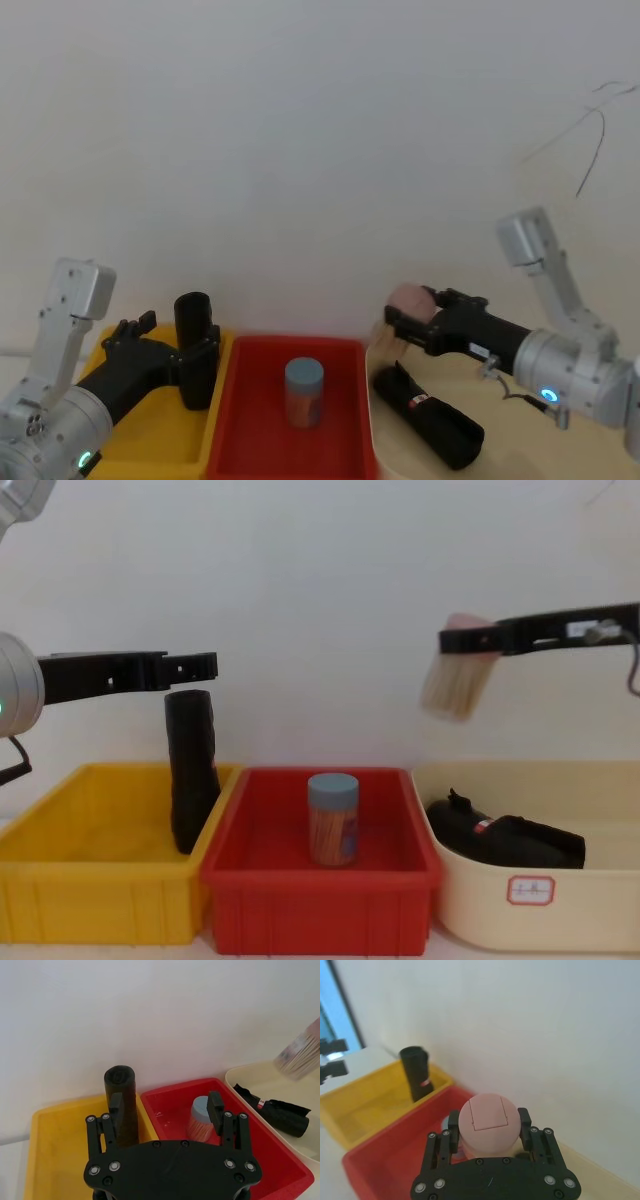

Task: Pick up the garbage bag with the one hand and transfer it to the other hand.

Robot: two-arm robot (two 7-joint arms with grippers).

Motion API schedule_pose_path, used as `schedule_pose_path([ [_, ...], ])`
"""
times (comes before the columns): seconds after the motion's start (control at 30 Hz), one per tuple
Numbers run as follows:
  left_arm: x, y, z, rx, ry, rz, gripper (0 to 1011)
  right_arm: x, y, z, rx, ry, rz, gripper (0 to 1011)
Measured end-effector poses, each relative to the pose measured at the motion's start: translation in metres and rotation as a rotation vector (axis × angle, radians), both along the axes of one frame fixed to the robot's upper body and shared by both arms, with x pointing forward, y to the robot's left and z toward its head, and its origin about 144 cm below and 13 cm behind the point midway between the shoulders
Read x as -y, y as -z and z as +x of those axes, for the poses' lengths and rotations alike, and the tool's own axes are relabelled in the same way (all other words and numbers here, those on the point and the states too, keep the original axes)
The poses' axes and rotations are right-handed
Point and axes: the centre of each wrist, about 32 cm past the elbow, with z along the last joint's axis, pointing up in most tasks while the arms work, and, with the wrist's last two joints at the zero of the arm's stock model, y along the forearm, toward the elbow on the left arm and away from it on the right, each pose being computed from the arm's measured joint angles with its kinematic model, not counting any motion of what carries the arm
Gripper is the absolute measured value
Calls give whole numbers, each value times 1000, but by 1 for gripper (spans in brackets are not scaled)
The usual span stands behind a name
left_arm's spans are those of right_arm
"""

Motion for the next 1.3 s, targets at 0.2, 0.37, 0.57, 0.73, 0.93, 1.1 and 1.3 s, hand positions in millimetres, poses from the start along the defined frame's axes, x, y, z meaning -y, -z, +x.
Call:
schedule_pose_path([
  [0.2,0,0,0,0,0,0,1002,15,-1,-8,31,80,11,668],
  [0.37,0,0,0,0,0,0,1002,29,3,-14,45,158,1,668],
  [0.57,0,0,0,0,0,0,1001,44,17,-19,39,255,-47,668],
  [0.73,0,0,0,0,0,0,1002,56,31,-20,17,313,-91,668],
  [0.93,0,0,0,0,0,0,1002,66,45,-19,-8,355,-135,668],
  [1.1,0,0,0,0,0,0,1001,72,53,-18,-22,370,-160,687],
  [1.3,0,0,0,0,0,0,1002,76,60,-18,-32,382,-180,869],
])
